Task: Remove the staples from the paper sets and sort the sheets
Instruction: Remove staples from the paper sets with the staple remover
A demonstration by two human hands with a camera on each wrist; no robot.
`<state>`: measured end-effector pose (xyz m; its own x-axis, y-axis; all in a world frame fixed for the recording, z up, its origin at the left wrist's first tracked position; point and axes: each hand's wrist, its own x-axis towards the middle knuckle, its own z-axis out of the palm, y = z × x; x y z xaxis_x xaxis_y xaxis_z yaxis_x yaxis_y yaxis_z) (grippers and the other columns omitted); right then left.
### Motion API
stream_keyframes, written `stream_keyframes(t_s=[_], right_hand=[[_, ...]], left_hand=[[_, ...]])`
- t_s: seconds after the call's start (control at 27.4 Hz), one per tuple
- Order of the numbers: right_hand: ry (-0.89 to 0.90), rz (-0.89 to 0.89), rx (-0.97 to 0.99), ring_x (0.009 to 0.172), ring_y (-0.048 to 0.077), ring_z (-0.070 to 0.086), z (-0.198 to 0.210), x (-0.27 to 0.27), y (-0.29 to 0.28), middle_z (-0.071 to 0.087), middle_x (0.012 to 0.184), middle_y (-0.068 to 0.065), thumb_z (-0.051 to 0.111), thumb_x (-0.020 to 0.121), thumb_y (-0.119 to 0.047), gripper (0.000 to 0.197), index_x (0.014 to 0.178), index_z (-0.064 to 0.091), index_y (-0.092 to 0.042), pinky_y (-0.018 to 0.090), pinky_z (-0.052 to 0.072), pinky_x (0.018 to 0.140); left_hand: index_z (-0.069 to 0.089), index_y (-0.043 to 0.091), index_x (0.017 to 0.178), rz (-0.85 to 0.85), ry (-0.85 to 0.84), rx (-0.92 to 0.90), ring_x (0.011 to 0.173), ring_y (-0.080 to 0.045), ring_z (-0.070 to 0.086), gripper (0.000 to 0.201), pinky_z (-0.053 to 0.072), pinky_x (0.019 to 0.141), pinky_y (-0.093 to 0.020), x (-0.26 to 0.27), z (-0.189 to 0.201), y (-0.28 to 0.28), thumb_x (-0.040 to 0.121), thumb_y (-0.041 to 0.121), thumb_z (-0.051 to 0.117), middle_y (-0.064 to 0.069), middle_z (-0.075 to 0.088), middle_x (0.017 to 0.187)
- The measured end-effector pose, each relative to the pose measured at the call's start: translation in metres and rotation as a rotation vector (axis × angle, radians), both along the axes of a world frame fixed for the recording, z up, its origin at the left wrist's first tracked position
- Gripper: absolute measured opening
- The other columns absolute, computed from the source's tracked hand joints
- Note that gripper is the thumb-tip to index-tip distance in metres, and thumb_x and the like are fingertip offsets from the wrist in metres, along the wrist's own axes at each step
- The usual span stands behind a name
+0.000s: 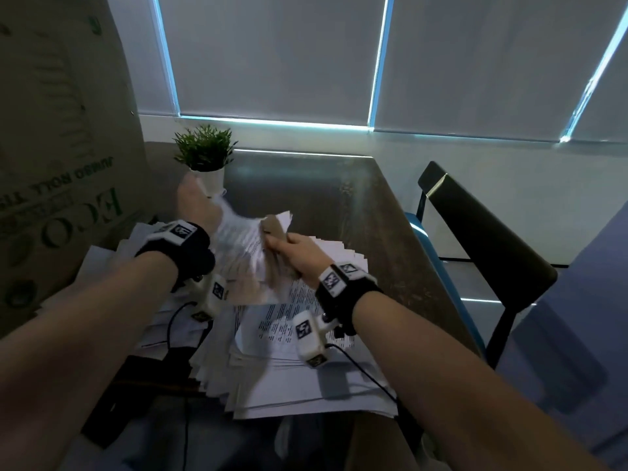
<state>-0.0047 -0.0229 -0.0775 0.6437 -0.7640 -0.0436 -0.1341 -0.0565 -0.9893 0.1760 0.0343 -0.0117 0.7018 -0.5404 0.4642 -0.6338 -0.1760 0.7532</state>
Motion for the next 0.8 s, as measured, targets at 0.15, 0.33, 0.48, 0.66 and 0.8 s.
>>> stream_keyframes(t_s=[0.15, 0.33, 0.48, 0.66, 0.8], right_hand=[[-0.033, 0.184, 0.15, 0.04, 0.01, 0.052, 0.001, 0.032, 0.026, 0.06, 0.055, -0.001, 0.049, 0.103, -0.032, 0.029, 0.083, 0.055, -0.012, 0.019, 0.039, 0.039], [0.031, 0.027, 0.147, 0.054, 0.014, 0.047, 0.005, 0.022, 0.009, 0.051, 0.07, 0.003, 0.05, 0.098, -0.05, 0.035, 0.086, 0.054, -0.017, 0.022, 0.036, 0.049], [-0.002, -0.292, 0.203, 0.085, 0.029, 0.067, -0.019, -0.01, -0.029, 0.066, 0.102, 0.012, 0.054, 0.09, -0.062, 0.056, 0.107, 0.062, -0.009, 0.042, 0.056, 0.075], [0.035, -0.448, 0.289, 0.096, 0.041, 0.07, -0.074, -0.05, -0.065, 0.071, 0.105, 0.024, 0.06, 0.057, -0.088, 0.09, 0.099, 0.062, -0.009, 0.058, 0.053, 0.091], [0.05, -0.427, 0.258, 0.1, 0.046, 0.068, -0.076, -0.067, -0.061, 0.07, 0.107, 0.028, 0.058, 0.07, -0.078, 0.075, 0.097, 0.06, -0.009, 0.058, 0.054, 0.084]], left_hand=[[0.071, 0.0, 0.104, -0.154, 0.109, 0.24, 0.109, -0.034, 0.06, 0.025, 0.045, 0.09, -0.034, -0.002, -0.02, -0.008, 0.085, 0.0, 0.055, -0.018, 0.068, 0.109], [0.071, 0.004, 0.092, -0.352, 0.146, 0.216, 0.097, -0.027, 0.061, 0.017, 0.045, 0.092, -0.037, -0.008, -0.042, -0.01, 0.089, -0.001, 0.054, -0.018, 0.067, 0.103], [0.062, 0.025, 0.12, -0.599, -0.138, 0.832, 0.105, -0.017, 0.055, 0.025, 0.038, 0.102, -0.037, -0.028, -0.057, -0.007, 0.097, 0.021, 0.052, -0.002, 0.06, 0.126], [0.052, 0.005, 0.131, -0.404, -0.359, 1.165, 0.12, -0.029, 0.052, 0.04, 0.041, 0.097, -0.032, -0.042, -0.067, -0.022, 0.097, 0.027, 0.051, -0.012, 0.054, 0.132], [0.044, 0.008, 0.138, -0.422, -0.413, 1.0, 0.126, -0.027, 0.046, 0.051, 0.043, 0.098, -0.033, -0.06, -0.073, -0.039, 0.088, 0.01, 0.056, -0.011, 0.045, 0.139]])
